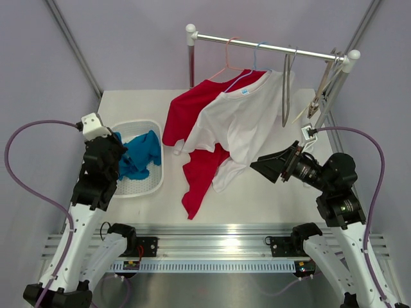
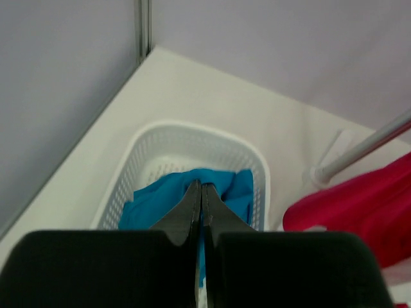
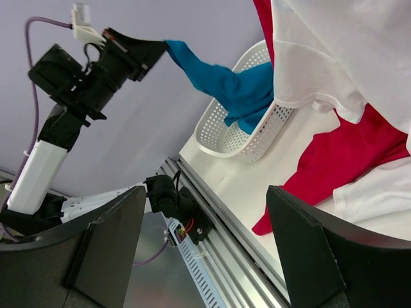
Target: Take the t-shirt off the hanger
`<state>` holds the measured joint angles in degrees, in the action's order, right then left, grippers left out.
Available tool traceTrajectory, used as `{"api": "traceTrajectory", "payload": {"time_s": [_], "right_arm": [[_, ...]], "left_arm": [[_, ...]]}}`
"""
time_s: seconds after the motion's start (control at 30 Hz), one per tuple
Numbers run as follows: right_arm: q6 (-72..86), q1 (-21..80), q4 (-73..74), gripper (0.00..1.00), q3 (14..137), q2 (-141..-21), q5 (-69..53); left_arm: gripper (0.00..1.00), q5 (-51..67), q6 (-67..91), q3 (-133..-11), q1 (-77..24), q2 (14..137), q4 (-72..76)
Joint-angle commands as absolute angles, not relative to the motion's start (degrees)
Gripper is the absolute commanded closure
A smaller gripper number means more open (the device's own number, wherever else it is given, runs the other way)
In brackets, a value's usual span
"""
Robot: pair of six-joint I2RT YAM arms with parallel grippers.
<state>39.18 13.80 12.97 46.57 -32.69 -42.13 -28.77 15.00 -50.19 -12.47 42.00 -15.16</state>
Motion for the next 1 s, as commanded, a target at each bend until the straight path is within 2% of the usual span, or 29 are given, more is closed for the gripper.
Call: {"api": "traceTrajectory", "payload": {"time_s": [0.0,0.03,0.1,0.13,0.2,0.23,0.3,0.37,0.5,0.6,0.73,0.87,0.97], "right_arm": [[40.6,15.0,9.2,0.15,46.1,-32.1,-44.4],[41.0,15.2,8.1,0.16,45.8,-32.1,-43.9],[41.9,15.7,6.7,0.16,44.5,-32.7,-43.6],[42.1,15.9,5.7,0.16,44.0,-33.0,-43.2],[41.7,16.3,6.0,0.17,43.3,-33.9,-42.7],[41.2,16.3,6.6,0.17,43.2,-34.1,-42.1],[40.9,16.6,7.1,0.17,42.9,-34.5,-41.4],[40.9,17.0,7.2,0.17,42.9,-35.2,-40.6],[41.4,18.9,6.1,0.17,43.9,-36.8,-38.3],[40.1,23.3,6.4,0.18,47.4,-39.7,-33.2],[37.1,28.8,9.0,0.21,54.2,-45.2,-18.4],[36.1,32.1,8.0,0.22,60.2,-50.2,-3.2],[36.5,33.7,4.8,0.21,62.7,-55.9,7.4]], "left_arm": [[1.0,-26.5,25.5,-49.4,-12.4,41.6,-27.0],[1.0,-26.5,25.5,-48.6,-12.3,41.8,-27.9],[0.89,-26.5,25.3,-47.7,-12.3,42.3,-29.4],[0.72,-25.1,25.1,-47.4,-12.3,43.1,-29.6],[0.51,-22.6,24.9,-48.1,-12.3,44.2,-30.5],[0.35,-20.2,24.9,-48.8,-12.3,45.2,-30.8],[0.22,-19.1,25.0,-49.1,-12.3,45.4,-31.2],[0.01,-17.4,24.9,-49.0,-12.3,45.0,-31.2],[0.01,-14.6,25.1,-49.9,-12.3,42.5,-31.3],[0.01,-6.4,25.4,-52.5,-12.3,40.3,-31.2],[0.01,6.6,27.6,-54.8,-12.5,37.6,-30.9],[0.01,11.8,33.6,-53.1,-12.5,33.8,-30.6],[0.01,20.3,34.8,-50.2,-12.6,29.2,-28.6]]}}
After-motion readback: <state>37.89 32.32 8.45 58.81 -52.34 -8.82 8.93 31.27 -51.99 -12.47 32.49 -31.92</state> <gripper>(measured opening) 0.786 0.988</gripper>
